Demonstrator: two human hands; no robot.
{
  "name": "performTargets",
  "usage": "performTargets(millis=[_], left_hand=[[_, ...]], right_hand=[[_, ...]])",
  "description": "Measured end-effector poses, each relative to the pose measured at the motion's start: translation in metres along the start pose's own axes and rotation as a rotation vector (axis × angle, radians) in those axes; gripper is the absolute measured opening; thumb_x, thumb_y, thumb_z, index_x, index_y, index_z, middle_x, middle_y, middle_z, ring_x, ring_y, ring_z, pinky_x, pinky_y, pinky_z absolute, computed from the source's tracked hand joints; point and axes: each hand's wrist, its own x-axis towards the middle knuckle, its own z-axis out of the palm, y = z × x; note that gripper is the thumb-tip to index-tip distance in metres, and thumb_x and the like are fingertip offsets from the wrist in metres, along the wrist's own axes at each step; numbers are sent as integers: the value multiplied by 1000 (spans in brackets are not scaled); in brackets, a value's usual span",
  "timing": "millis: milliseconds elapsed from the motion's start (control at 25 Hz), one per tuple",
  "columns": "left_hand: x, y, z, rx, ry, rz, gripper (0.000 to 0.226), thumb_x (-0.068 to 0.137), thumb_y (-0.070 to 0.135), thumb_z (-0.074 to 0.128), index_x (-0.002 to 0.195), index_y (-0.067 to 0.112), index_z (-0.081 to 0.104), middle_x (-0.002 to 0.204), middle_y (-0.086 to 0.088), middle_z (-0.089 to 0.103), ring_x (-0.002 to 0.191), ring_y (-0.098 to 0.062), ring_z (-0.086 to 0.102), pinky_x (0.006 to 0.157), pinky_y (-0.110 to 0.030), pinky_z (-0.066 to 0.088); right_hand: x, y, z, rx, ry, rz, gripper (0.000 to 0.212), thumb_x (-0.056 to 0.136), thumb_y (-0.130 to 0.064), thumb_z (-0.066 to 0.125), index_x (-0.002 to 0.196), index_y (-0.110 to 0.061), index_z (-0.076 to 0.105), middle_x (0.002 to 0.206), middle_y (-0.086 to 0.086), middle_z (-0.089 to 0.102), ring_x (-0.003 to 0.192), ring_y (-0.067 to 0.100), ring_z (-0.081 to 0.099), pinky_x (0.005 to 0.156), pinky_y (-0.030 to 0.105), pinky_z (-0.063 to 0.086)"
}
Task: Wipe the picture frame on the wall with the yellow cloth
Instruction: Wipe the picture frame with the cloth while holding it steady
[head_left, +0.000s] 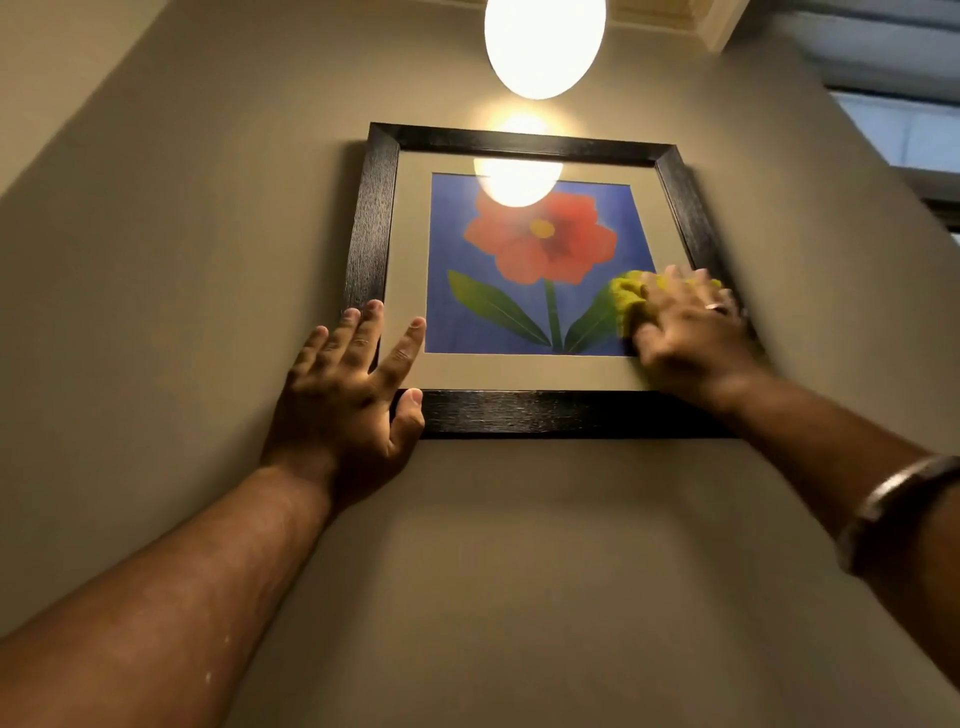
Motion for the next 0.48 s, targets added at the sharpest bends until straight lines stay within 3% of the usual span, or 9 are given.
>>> performTargets(millis=[40, 120, 200, 280, 400, 480], left_hand=[[0, 0, 0, 8, -4, 2, 71, 83, 47, 22, 151, 26, 30, 160, -19, 25, 147, -36, 25, 120, -52, 21], [0, 0, -1, 21, -13, -5, 73, 83, 48, 20, 150, 22, 32, 160, -18, 24, 147, -35, 25, 120, -50, 20], [1, 0, -1, 26, -15, -10, 75, 83, 48, 19, 150, 17, 33, 160, -18, 24, 147, -35, 25, 120, -49, 20], [2, 3, -1, 41, -16, -8, 75, 83, 47, 20, 150, 15, 33, 159, -19, 25, 146, -36, 27, 119, -51, 22], [2, 3, -4, 45, -48, -21, 78, 82, 46, 21, 152, 14, 25, 159, -21, 23, 145, -38, 28, 118, -52, 24], [3, 7, -4, 67, -72, -49, 82, 80, 48, 21, 153, 11, 17, 159, -22, 23, 145, -39, 28, 118, -53, 24]], right_hand=[[-8, -23, 8, 55, -6, -114, 55, 92, -24, 45, 145, -27, 31, 160, 9, 19, 147, 30, 11, 122, 43, 4], [-39, -66, 26, 130, -88, -522, 51, 90, -31, 48, 140, -35, 39, 156, 3, 30, 146, 26, 18, 122, 42, 4], [-60, -68, 26, 70, -149, -762, 50, 92, -46, 42, 141, -39, 34, 156, -1, 30, 145, 22, 18, 118, 38, 7], [-44, -18, 10, -8, -105, -714, 50, 95, -45, 41, 143, -38, 29, 158, -3, 23, 146, 21, 13, 119, 38, 8], [5, 70, -13, -101, 1, -358, 52, 97, -33, 39, 147, -32, 23, 160, 1, 14, 147, 22, 7, 120, 39, 5], [29, 96, -23, -32, -52, -149, 55, 98, -36, 33, 149, -27, 14, 162, 5, 4, 149, 25, 1, 121, 42, 3]])
